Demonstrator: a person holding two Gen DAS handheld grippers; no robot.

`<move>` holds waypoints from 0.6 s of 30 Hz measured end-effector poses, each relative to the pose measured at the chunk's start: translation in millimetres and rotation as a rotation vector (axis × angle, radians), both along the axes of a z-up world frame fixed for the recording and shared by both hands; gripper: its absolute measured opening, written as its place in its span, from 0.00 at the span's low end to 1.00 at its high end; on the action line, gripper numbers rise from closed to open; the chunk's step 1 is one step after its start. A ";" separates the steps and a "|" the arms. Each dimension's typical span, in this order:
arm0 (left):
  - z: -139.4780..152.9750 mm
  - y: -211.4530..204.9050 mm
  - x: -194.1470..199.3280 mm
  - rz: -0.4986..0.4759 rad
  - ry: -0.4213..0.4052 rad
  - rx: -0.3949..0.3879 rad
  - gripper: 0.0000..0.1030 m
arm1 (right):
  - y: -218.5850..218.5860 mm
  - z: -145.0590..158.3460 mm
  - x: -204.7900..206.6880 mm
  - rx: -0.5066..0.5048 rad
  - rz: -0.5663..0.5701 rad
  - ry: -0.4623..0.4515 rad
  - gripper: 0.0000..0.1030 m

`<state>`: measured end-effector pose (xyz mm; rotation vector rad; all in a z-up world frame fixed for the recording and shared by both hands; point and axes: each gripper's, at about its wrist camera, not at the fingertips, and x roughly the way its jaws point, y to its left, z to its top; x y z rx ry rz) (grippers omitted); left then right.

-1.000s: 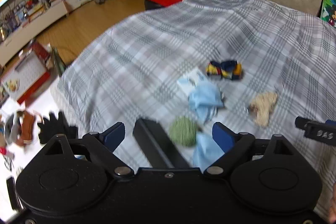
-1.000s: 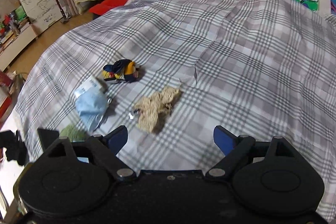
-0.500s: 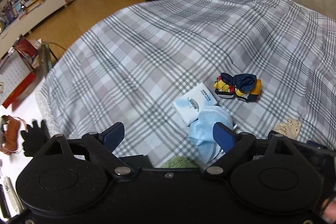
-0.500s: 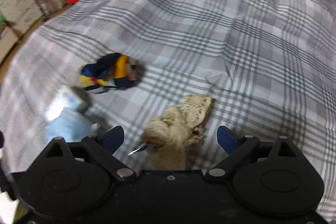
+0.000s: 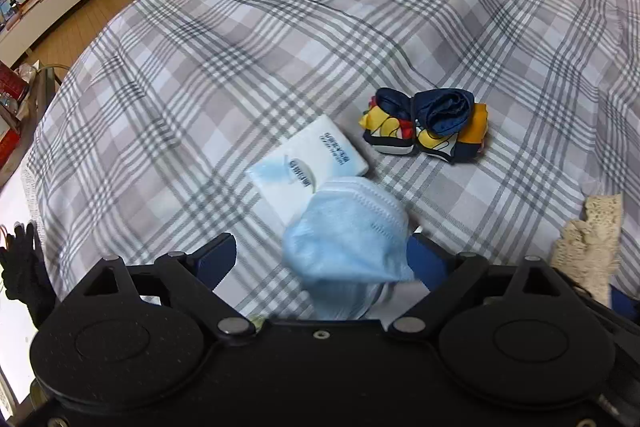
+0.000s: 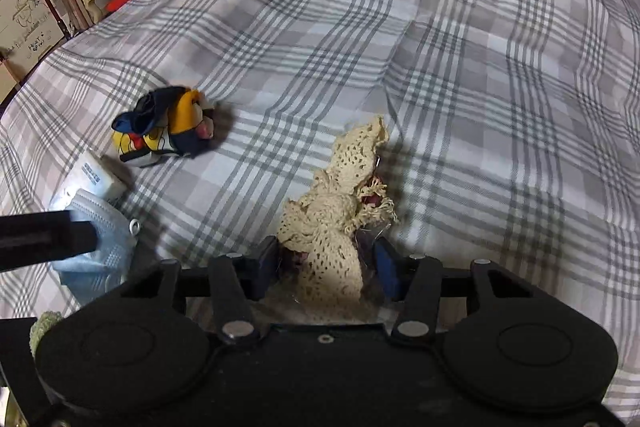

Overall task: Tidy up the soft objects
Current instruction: 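Grasp the blue face mask with left tool while right grasps the beige lace doily, then carry both items to the tray and release the mask from the left tool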

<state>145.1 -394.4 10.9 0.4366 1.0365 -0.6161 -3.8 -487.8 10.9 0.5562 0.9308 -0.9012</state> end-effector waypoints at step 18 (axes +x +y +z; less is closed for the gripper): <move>1.8 5.9 7.6 0.038 0.090 -0.026 0.48 | 15.7 38.5 -9.2 -0.056 0.089 -0.107 0.48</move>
